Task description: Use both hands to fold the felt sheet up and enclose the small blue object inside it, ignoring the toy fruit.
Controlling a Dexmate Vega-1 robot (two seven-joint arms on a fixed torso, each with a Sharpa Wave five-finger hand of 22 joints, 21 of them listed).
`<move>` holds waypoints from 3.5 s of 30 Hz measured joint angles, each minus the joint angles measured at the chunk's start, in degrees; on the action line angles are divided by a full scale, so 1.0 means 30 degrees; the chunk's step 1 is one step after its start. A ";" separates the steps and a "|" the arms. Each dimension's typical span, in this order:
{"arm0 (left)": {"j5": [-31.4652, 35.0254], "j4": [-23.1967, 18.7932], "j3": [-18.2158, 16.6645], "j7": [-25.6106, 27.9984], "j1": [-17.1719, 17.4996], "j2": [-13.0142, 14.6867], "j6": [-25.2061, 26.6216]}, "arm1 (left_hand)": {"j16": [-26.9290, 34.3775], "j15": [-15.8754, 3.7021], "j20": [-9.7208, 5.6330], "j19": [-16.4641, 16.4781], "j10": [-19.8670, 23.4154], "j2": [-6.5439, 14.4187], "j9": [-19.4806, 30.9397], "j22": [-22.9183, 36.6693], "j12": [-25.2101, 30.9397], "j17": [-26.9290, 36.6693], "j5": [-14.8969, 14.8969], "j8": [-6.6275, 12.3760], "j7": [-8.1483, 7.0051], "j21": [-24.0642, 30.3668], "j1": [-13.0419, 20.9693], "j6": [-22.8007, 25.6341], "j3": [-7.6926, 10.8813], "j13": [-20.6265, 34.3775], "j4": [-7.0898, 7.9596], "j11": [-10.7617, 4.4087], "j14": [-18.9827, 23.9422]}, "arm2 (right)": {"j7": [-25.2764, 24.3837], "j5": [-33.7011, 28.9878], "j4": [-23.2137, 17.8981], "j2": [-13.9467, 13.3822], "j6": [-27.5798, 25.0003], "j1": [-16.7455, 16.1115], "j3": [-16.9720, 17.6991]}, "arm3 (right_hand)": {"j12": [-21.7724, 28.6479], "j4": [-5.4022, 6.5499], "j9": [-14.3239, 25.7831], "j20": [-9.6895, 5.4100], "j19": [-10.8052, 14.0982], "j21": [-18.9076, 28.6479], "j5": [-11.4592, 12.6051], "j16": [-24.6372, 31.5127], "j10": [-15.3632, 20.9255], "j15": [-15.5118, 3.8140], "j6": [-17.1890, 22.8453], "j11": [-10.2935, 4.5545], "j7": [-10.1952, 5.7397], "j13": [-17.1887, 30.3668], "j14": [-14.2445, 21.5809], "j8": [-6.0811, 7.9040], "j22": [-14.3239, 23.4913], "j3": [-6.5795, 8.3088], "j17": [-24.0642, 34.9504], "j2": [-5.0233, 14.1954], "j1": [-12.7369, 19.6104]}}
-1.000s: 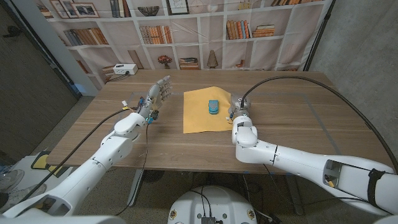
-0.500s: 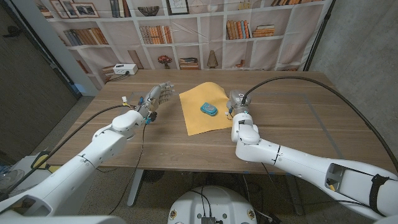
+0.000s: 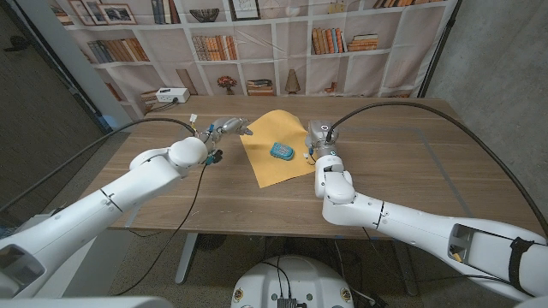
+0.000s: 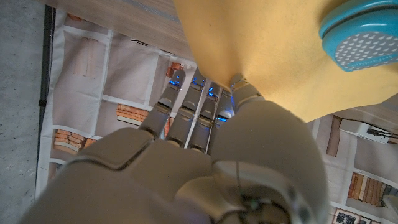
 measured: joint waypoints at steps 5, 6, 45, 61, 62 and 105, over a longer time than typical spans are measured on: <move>0.1793 -0.0706 0.1828 -0.1025 -0.1476 0.0443 0.3017 | 0.0668 -0.0031 -0.0002 -0.0124 0.0135 0.0151 -0.0039 0.0699 -0.0229 0.0831 0.0276 -0.0075 0.0187 0.0579 0.0420 0.0873 0.0191 0.0144 -0.0188 0.0008 -0.0180 | 0.0097 -0.0374 0.0280 0.0208 0.0155 0.0048 -0.0049 | 0.0000 0.0054 -0.0065 0.0001 0.0000 0.0000 -0.0130 0.0000 0.0011 -0.0070 0.0000 -0.0012 0.0000 0.0000 -0.0071 0.0000 -0.0001 0.0099 0.0073 -0.0001 0.0000; 0.2392 -0.0706 0.1828 -0.1396 -0.1476 0.0443 0.3852 | 0.0921 -0.0101 0.0037 -0.0084 0.0507 0.0174 -0.0031 0.0883 -0.0197 0.1034 0.0290 -0.0074 0.0262 0.0794 0.0540 0.1281 0.0217 0.0220 -0.0214 0.0075 -0.0109 | 0.0097 -0.0374 0.0312 0.0238 0.0155 0.0049 -0.0048 | 0.0000 0.0025 -0.0072 0.0001 0.0000 0.0000 -0.0132 0.0000 0.0112 -0.0066 0.0000 -0.0113 0.0000 -0.0001 -0.0068 0.0000 -0.0001 0.0133 0.0130 -0.0002 0.0000; 0.9504 0.0971 0.8488 -0.6475 -0.5971 -0.0466 0.6975 | 0.1830 0.0724 0.1021 -0.1960 -0.9801 0.0347 -0.0177 0.5467 -0.3336 0.5856 0.1884 -0.2999 -0.2984 0.4317 0.1259 -1.0796 0.2124 0.0001 0.2281 -0.1464 -0.6727 | 0.1027 -0.2055 -0.0520 0.0019 0.2482 -0.0692 0.1060 | 0.0343 -0.0216 -0.0172 -0.0479 0.0479 0.0550 -0.0355 0.2040 0.1512 -0.0234 0.0002 -0.0271 0.0001 0.0442 0.1075 0.0331 0.0121 0.0365 0.2362 -0.0316 0.0004; 1.0622 0.2282 0.8648 -0.8074 -0.6362 -0.1464 0.6266 | 0.2199 0.0715 0.1019 -0.1960 -1.0143 0.0347 -0.0208 0.5835 -0.3257 0.6475 0.2154 -0.3020 -0.2741 0.4607 0.1258 -1.1041 0.2037 0.0002 0.2935 -0.1326 -0.7153 | 0.4974 -0.1704 -0.1701 -0.1533 0.6466 -0.0385 0.1395 | 0.0979 -0.0377 -0.0241 -0.0629 0.1964 0.1627 -0.0387 0.4840 0.3223 -0.0883 0.0109 -0.0214 0.0093 0.0973 0.3422 0.0664 0.0267 0.0366 0.4933 -0.0631 0.0489; 1.0654 0.2305 0.8642 -0.8121 -0.6366 -0.1495 0.6264 | 0.2231 0.0713 0.1019 -0.1960 -1.0143 0.0347 -0.0208 0.5853 -0.3254 0.6486 0.2229 -0.3020 -0.2755 0.4607 0.1258 -1.1054 0.2037 0.0003 0.2935 -0.1326 -0.7156 | 0.5182 -0.1572 -0.1722 -0.1585 0.6709 -0.0375 0.1474 | 0.0979 -0.0377 -0.0241 -0.0615 0.1980 0.1645 -0.0388 0.4959 0.3249 -0.0955 0.0109 -0.0238 0.0093 0.0975 0.3498 0.0665 0.0307 0.0365 0.4997 -0.0629 0.0491; 1.1518 0.2549 0.8521 -0.9169 -0.6423 -0.2144 0.6426 | 0.2658 0.0894 0.1017 -0.1960 -1.0755 0.0347 -0.0213 0.6468 -0.3183 0.6915 0.2886 -0.3090 -0.2848 0.5178 0.1258 -1.1826 0.2267 0.0007 0.3317 -0.1325 -0.7655 | 1.3222 1.0937 0.1154 -0.1296 1.4109 0.0452 0.4639 | -0.3267 0.2444 -0.0237 -0.0226 -0.6541 0.3709 -0.0366 -0.0058 -0.5343 0.1184 -0.3628 0.1251 -0.0516 0.1193 -0.7010 -0.5335 0.0758 0.1182 0.5253 0.0412 -0.5733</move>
